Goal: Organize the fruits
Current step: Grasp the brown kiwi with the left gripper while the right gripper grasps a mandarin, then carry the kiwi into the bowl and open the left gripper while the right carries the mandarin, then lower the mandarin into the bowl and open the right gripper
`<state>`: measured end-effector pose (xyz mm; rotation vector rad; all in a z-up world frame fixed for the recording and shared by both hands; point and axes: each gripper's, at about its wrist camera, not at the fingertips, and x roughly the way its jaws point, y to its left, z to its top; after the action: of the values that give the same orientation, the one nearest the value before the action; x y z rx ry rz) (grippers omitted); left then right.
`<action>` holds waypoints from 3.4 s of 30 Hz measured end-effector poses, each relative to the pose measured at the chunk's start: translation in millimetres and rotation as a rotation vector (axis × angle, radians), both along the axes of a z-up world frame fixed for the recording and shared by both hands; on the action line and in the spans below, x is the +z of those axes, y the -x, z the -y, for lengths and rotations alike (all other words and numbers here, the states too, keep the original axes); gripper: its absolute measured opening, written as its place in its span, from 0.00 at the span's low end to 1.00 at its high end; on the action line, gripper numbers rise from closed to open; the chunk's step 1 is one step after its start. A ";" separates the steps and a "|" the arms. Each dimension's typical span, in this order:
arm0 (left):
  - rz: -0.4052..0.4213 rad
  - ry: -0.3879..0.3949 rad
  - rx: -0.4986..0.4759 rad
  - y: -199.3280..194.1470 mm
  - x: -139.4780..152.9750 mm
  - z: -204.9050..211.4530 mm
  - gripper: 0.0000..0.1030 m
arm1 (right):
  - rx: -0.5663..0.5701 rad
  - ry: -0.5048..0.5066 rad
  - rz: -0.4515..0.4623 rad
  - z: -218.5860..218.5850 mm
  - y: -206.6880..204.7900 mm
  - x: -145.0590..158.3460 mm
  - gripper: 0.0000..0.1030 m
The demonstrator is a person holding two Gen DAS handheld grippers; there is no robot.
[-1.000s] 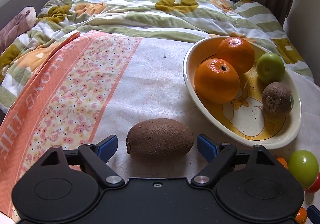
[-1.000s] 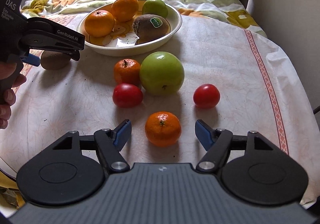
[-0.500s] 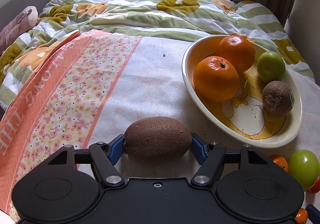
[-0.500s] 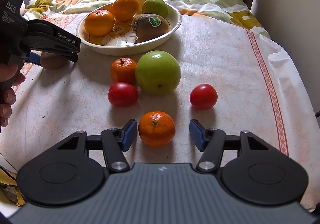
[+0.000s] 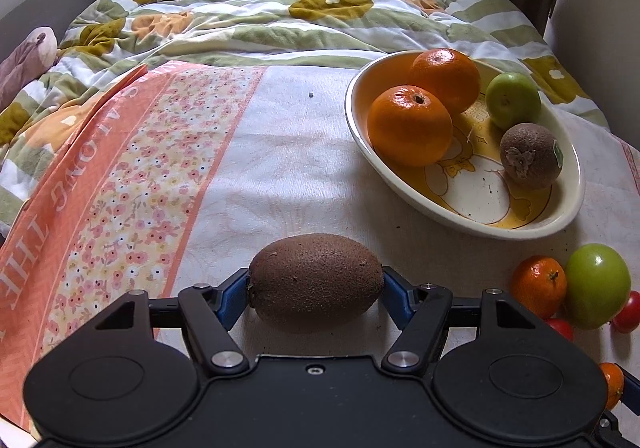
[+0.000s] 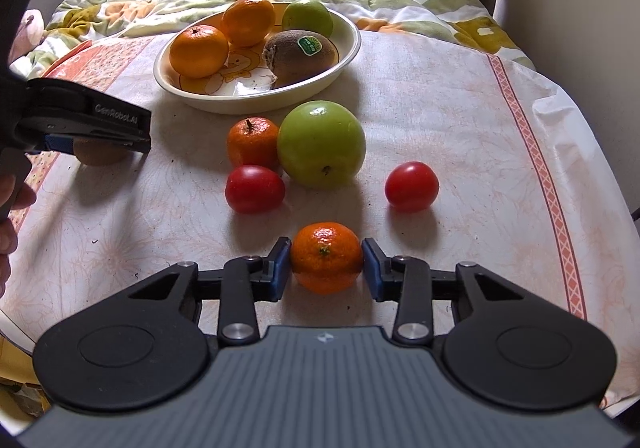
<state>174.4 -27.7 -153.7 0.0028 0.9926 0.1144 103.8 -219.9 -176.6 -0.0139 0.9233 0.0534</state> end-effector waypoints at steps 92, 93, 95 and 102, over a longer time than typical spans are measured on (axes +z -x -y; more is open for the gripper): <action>0.154 -0.098 -0.379 -31.1 55.8 48.6 0.93 | 0.289 -0.130 0.056 9.6 -174.8 91.6 0.51; 0.158 -0.100 -0.370 -30.3 57.8 45.4 0.93 | 0.300 -0.127 0.055 7.1 -176.3 90.8 0.51; 0.162 -0.105 -0.352 -29.7 60.8 39.7 0.93 | 0.314 -0.120 0.053 1.8 -179.3 88.8 0.51; 0.162 -0.098 -0.296 -28.7 63.9 23.1 0.93 | 0.285 -0.116 0.037 -3.3 -194.2 70.7 0.51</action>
<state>203.2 -50.8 -89.8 0.2262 0.8143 -0.1069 298.0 -216.6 -105.9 -0.0388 0.8751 0.3702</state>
